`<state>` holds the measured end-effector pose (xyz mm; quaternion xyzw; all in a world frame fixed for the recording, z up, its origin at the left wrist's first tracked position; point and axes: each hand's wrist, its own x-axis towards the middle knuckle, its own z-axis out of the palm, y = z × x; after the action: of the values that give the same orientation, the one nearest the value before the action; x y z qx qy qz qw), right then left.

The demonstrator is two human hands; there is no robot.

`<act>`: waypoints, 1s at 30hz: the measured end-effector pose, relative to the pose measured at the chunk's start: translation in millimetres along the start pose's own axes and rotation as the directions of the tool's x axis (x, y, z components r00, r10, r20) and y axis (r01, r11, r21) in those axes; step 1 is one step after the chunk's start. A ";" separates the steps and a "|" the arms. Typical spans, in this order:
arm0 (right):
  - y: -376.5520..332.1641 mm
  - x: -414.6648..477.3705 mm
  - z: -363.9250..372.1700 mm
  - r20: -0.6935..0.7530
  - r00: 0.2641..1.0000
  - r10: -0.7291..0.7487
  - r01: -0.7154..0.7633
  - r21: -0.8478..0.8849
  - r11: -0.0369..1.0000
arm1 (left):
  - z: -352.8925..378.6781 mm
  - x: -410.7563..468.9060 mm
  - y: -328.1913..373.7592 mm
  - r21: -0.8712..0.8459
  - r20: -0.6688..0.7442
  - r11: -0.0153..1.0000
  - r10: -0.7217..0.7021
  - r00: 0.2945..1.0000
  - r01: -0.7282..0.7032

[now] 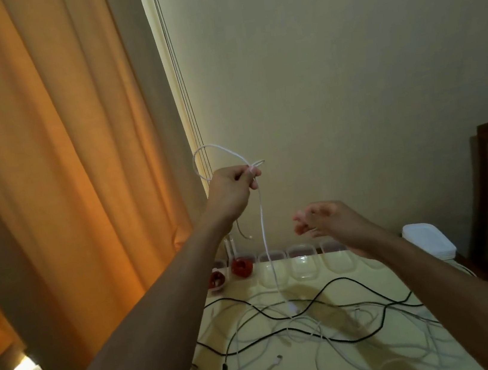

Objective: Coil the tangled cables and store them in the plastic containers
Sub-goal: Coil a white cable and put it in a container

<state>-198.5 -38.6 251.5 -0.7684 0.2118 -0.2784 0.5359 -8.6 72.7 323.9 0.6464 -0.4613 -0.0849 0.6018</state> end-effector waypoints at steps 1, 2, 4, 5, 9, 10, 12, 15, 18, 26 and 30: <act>0.0 -2.0 10.3 0.037 0.999 0.004 -0.005 0.005 1.000 | 4.8 -3.0 0.4 -0.014 0.020 1.000 -0.007 1.000 0.007; 1.4 -3.2 20.7 0.063 0.998 0.015 -0.017 0.026 1.000 | 9.6 -5.7 0.7 -0.029 0.036 0.999 -0.013 0.999 0.014; 6.6 -5.5 39.5 0.067 0.997 0.025 -0.029 0.060 0.998 | 18.5 -11.4 0.6 -0.051 0.066 0.998 -0.019 0.998 0.022; 10.4 -6.3 47.2 0.039 0.999 0.026 -0.028 0.056 0.998 | 22.1 -14.5 0.2 -0.055 0.081 0.998 -0.021 0.996 0.026; 23.4 -9.9 58.6 -0.140 0.990 0.022 -0.016 0.045 0.999 | 29.4 -25.7 -0.7 -0.073 0.136 0.996 -0.038 0.990 0.048; 24.8 -10.5 56.8 -0.167 0.986 0.025 -0.015 0.059 0.998 | 30.4 -27.7 -1.3 -0.068 0.151 0.996 -0.041 0.988 0.052; 22.8 -13.8 50.7 -0.187 0.982 0.017 -0.005 0.064 0.998 | 32.1 -30.5 -2.4 -0.045 0.181 0.998 -0.042 0.983 0.051; 20.2 -19.8 39.2 -0.128 0.992 -0.013 0.023 0.076 0.997 | 34.3 -32.8 -3.6 -0.008 0.211 0.999 -0.045 0.976 0.048; 20.6 -22.2 24.1 -0.195 0.981 0.020 0.018 0.187 0.982 | 30.4 -33.0 -9.3 0.094 0.239 0.995 -0.058 0.969 0.036; 72.8 -11.1 -59.5 -0.638 0.752 0.162 -0.428 -0.286 0.857 | -4.1 -41.7 -53.0 0.355 0.217 0.933 -0.147 0.965 0.062; 62.8 -26.1 -41.1 -0.455 0.891 -0.017 -0.203 -0.431 0.879 | 2.5 -53.4 -41.9 0.275 0.268 0.960 -0.119 0.956 0.042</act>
<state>-246.8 -72.4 198.2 -0.7788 0.4271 -0.3604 0.2849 -19.4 101.9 263.6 0.7210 -0.5227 -0.1381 0.4334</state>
